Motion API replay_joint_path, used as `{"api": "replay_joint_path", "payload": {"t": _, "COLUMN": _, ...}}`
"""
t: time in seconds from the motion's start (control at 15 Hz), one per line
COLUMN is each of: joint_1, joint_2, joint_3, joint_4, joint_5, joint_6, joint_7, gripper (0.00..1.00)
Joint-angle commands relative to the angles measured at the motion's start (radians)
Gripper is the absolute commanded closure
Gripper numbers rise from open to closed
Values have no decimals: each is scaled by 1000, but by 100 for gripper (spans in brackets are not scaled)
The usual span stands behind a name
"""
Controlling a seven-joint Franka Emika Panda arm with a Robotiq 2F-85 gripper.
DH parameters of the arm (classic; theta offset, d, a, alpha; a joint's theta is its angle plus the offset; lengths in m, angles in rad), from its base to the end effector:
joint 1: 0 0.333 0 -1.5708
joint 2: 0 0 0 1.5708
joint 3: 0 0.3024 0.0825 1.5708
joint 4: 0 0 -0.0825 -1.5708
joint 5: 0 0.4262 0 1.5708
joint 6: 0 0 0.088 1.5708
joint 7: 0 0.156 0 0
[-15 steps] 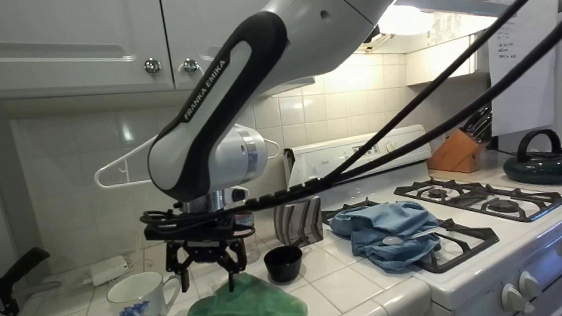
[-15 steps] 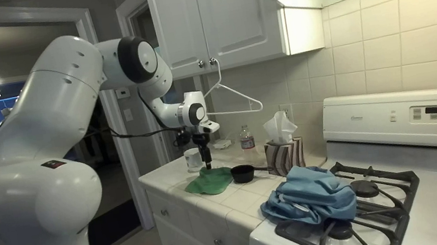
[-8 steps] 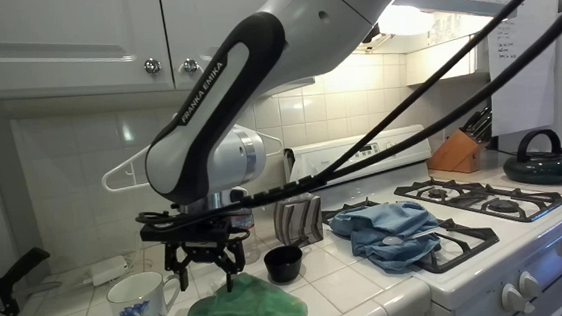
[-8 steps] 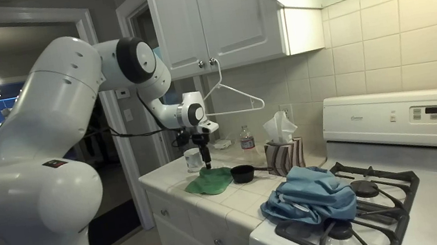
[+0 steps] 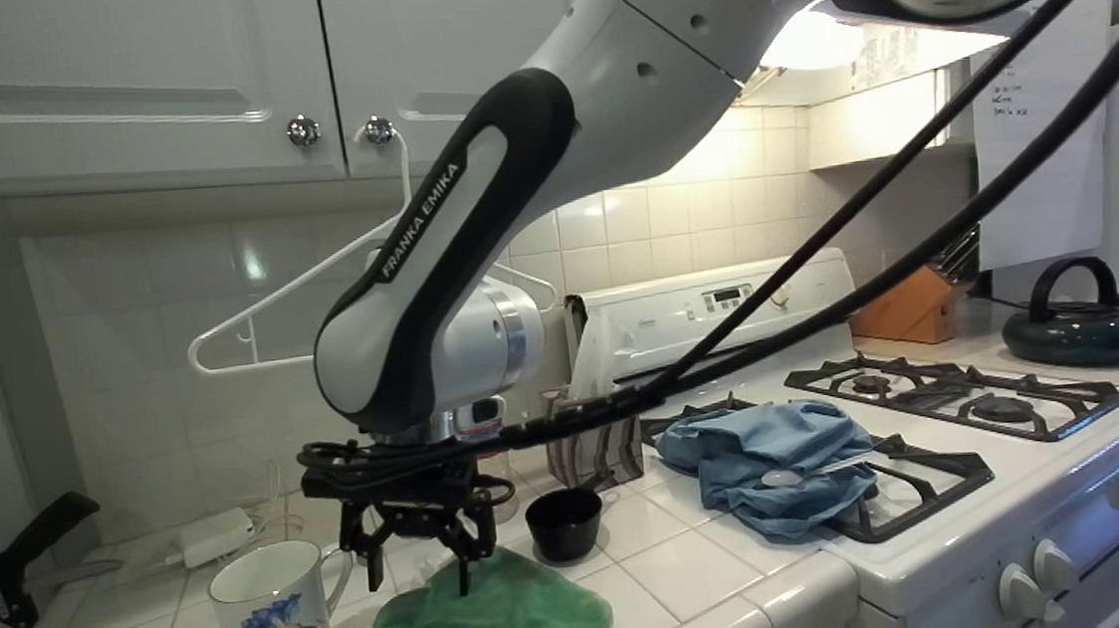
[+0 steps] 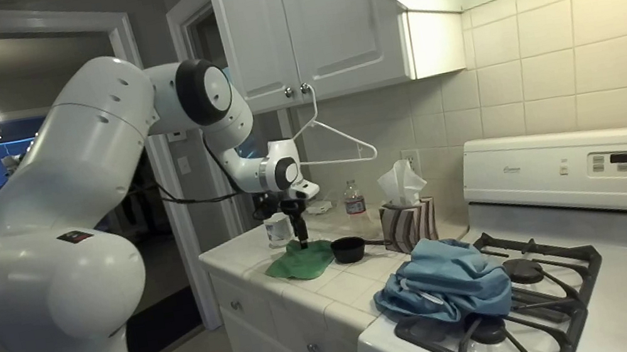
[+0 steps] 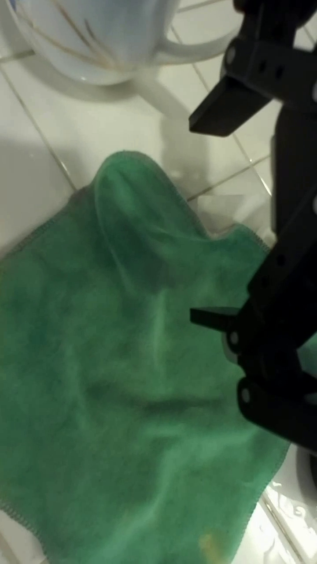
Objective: Hang the green towel on the coat hanger
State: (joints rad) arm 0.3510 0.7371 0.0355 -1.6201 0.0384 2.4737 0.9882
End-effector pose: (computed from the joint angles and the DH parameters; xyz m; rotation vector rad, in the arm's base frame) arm 0.6758 0.2746 0.1137 -2.8743 0.9542 -0.0898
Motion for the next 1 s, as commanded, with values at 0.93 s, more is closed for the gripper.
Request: {"api": "replay_joint_path", "payload": {"t": 0.93, "joint_1": 6, "joint_2": -4, "joint_3": -6, "joint_4": -19, "joint_5": 29, "joint_6": 27, "joint_7": 47, "gripper": 0}}
